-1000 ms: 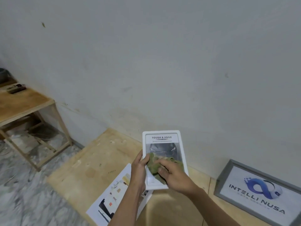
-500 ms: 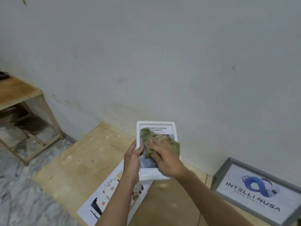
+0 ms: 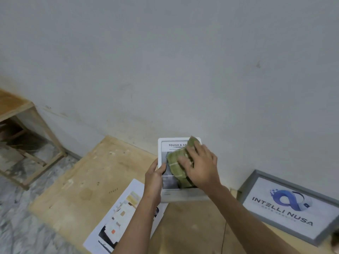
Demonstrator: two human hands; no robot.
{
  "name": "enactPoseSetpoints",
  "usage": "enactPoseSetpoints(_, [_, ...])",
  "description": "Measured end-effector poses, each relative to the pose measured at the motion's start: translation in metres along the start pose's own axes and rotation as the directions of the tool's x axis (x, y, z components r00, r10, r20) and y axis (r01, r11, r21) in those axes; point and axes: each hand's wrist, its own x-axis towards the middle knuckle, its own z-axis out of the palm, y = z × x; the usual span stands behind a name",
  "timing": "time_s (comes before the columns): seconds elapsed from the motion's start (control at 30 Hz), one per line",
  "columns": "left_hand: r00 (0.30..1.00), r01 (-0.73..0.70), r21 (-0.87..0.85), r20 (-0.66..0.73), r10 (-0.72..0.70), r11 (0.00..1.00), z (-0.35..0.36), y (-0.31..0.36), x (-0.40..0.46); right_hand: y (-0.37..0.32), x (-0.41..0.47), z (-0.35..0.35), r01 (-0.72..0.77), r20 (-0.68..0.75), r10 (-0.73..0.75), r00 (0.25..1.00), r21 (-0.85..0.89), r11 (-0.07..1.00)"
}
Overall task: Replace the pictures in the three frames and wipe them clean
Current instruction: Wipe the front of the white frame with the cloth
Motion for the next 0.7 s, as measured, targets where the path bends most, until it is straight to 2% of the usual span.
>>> enactPoseSetpoints(0.07, [1.0, 0.007, -0.003, 0.0, -0.007, 1.0, 0.003, 0.001, 0.008, 0.009, -0.013, 0.031, 0.063, 0.068, -0.053, 0.996, -0.147, 0.987])
enactPoseSetpoints(0.13, [1.0, 0.007, 0.037, 0.014, -0.007, 0.999, 0.007, 0.0, 0.014, 0.018, -0.011, 0.047, 0.028, 0.038, -0.022, 0.999, -0.162, 0.986])
enactPoseSetpoints(0.2, [0.999, -0.006, 0.074, 0.043, 0.003, 0.997, 0.011, 0.0, 0.017, 0.015, 0.006, 0.046, -0.01, -0.067, 0.006, 0.998, -0.067, 0.998])
enactPoseSetpoints(0.23, [0.998, -0.011, 0.081, 0.055, 0.006, 0.997, 0.013, 0.0, 0.019, 0.011, 0.015, 0.045, 0.028, -0.127, -0.031, 0.991, -0.027, 0.999])
enactPoseSetpoints(0.3, [0.998, -0.017, 0.095, 0.055, 0.011, 0.995, 0.011, 0.003, 0.025, -0.001, 0.024, 0.051, 0.225, -0.184, -0.222, 0.958, -0.001, 0.974])
enactPoseSetpoints(0.37, [0.999, -0.008, 0.08, 0.045, 0.004, 0.997, 0.004, 0.004, 0.033, -0.012, 0.025, 0.06, 0.39, -0.135, -0.375, 0.917, 0.114, 0.914])
enactPoseSetpoints(0.43, [0.999, 0.016, 0.075, 0.033, -0.018, 0.997, -0.006, 0.002, 0.039, -0.013, 0.027, 0.068, 0.457, -0.099, -0.448, 0.889, 0.262, 0.85])
enactPoseSetpoints(0.53, [0.997, 0.068, 0.076, 0.03, -0.071, 0.995, -0.017, -0.009, 0.046, 0.001, 0.022, 0.075, 0.53, -0.103, -0.528, 0.843, 0.328, 0.782])
enactPoseSetpoints(0.7, [0.989, 0.146, 0.035, -0.042, -0.144, 0.989, -0.024, -0.021, 0.05, 0.006, -0.006, 0.06, 0.495, 0.055, -0.597, 0.8, 0.502, 0.709])
